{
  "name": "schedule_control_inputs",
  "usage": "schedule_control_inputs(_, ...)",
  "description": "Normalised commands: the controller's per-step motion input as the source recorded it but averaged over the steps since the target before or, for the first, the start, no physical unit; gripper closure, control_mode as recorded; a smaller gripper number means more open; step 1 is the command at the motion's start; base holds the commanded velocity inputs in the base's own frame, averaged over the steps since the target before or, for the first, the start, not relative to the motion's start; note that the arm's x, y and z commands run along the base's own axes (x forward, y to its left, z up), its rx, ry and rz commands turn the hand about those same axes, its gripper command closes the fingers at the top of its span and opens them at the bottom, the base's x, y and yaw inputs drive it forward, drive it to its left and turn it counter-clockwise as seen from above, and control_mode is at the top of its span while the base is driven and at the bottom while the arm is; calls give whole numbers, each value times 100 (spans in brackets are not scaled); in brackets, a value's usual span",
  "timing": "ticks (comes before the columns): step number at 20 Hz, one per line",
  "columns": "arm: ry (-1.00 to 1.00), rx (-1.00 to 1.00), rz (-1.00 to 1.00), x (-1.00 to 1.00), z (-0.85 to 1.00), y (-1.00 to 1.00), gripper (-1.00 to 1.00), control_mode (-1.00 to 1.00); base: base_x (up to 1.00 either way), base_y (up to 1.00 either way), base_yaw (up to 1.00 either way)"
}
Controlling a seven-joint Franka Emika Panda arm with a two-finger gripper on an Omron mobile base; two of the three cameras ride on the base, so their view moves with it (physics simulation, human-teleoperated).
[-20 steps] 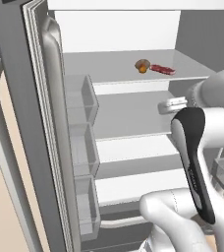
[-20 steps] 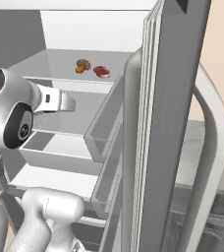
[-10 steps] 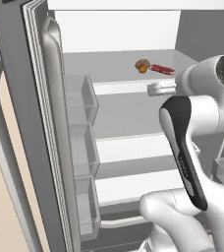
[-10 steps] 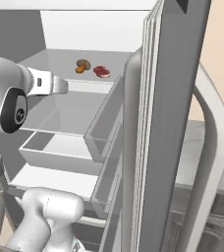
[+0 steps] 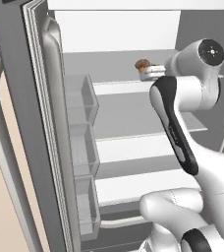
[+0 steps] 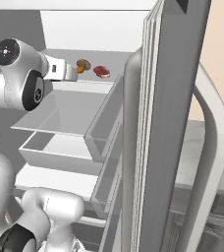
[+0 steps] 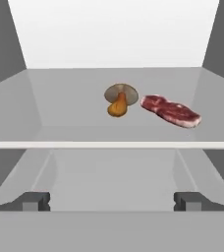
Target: Open the fridge, remove the banana, mushroom, and steak, and place them on any counter.
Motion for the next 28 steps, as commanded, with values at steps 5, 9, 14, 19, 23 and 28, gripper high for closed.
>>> schedule_control_inputs(5, 0, 0, 0, 74, 0, 0, -100, -100, 0, 0, 0)
schedule_control_inputs(9, 2, 0, 0, 79, 0, 0, -100, -100, 0, 0, 0)
schedule_control_inputs(14, 6, 0, 0, 77, -5, -2, -100, -100, 0, 0, 0)
schedule_control_inputs(19, 2, 0, 0, 51, -11, -13, -100, -100, 0, 0, 0)
schedule_control_inputs(23, 0, 0, -1, 43, -17, -2, -100, -100, 0, 0, 0)
schedule_control_inputs(28, 0, 0, -2, 35, -11, 0, -100, -100, 0, 0, 0)
